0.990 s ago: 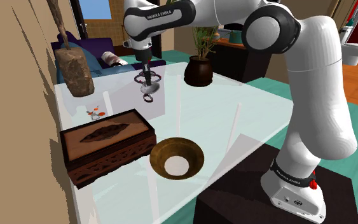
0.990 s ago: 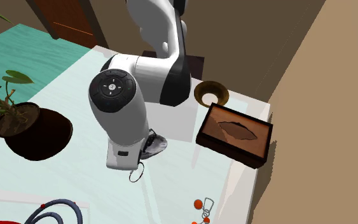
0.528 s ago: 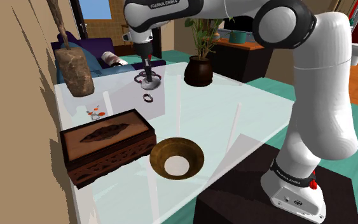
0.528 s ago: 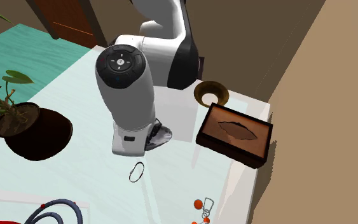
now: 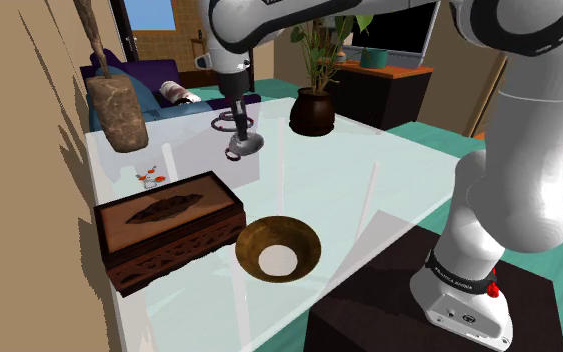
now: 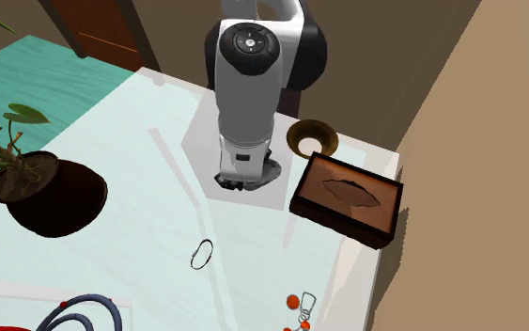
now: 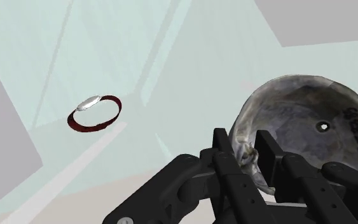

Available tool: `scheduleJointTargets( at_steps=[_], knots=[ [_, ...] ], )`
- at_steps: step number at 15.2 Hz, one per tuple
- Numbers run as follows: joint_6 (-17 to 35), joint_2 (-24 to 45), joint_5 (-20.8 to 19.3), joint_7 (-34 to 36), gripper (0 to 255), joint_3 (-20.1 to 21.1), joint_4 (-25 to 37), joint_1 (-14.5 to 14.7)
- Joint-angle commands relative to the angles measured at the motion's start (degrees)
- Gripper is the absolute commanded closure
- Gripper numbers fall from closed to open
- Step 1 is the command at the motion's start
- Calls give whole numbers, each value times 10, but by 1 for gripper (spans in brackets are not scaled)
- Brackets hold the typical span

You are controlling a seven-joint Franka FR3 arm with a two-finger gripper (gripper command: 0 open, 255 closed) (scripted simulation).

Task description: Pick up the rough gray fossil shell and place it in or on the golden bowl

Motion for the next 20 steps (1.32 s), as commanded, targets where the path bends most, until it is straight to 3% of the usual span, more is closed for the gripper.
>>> scheduleJointTargets(
  at_steps=[1, 10, 20],
  knots=[
    [7, -39, -5, 25, 255, 10, -48, 14],
    [9, -164, -3, 129, 255, 64, -183, 63],
    [1, -249, 26, 232, 255, 131, -267, 110]
  ],
)
